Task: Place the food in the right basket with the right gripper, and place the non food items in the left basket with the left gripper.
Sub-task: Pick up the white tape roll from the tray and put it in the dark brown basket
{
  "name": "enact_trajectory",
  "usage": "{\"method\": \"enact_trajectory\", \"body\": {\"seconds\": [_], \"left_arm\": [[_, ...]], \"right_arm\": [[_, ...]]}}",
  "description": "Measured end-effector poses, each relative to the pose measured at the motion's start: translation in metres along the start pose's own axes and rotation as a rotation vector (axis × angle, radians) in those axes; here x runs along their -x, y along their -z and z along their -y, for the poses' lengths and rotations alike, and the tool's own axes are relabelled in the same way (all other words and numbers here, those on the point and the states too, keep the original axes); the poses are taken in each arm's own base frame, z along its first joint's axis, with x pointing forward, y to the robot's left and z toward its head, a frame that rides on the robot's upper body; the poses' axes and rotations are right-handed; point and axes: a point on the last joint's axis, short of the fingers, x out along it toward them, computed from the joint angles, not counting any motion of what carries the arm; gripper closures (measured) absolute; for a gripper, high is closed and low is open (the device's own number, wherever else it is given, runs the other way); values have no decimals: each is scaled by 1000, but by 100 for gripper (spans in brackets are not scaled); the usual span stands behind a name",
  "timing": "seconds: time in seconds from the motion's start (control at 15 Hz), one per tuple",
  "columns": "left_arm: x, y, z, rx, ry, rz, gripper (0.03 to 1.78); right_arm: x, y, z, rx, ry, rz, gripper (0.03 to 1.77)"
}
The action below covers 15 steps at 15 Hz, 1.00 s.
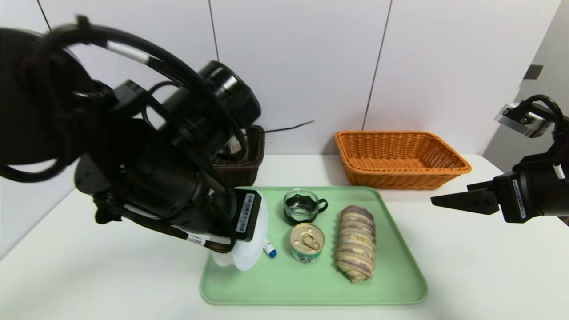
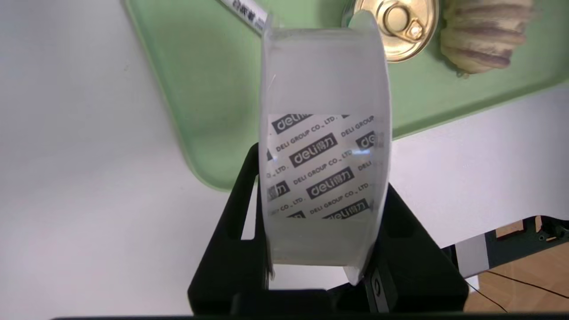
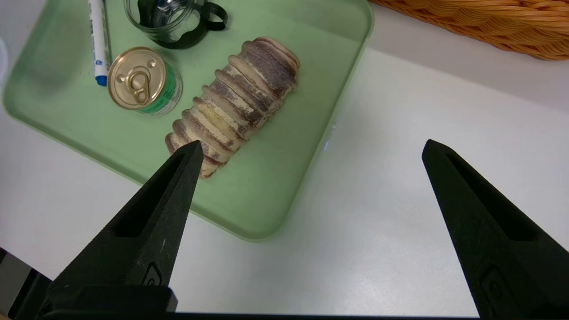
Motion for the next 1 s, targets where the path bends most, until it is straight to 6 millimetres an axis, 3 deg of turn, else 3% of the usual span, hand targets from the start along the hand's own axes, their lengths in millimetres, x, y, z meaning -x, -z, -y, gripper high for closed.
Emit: {"method": "enact_trajectory", "body": {"seconds": [0.27, 0.53, 0.67, 1.0], "left_arm": [[32, -19, -18, -41, -96, 182, 124], [47, -63, -55, 3, -190, 320, 124], [36, -88, -83, 53, -271, 345, 124], [-21, -135, -158, 107, -432, 396, 124]], "right_arm": [[0, 0, 0, 0, 0, 0, 10], [1, 1, 0, 0, 2, -1, 10], [0, 2, 0, 0, 5, -5, 10], [1, 3, 0, 0, 2, -4, 10]]}}
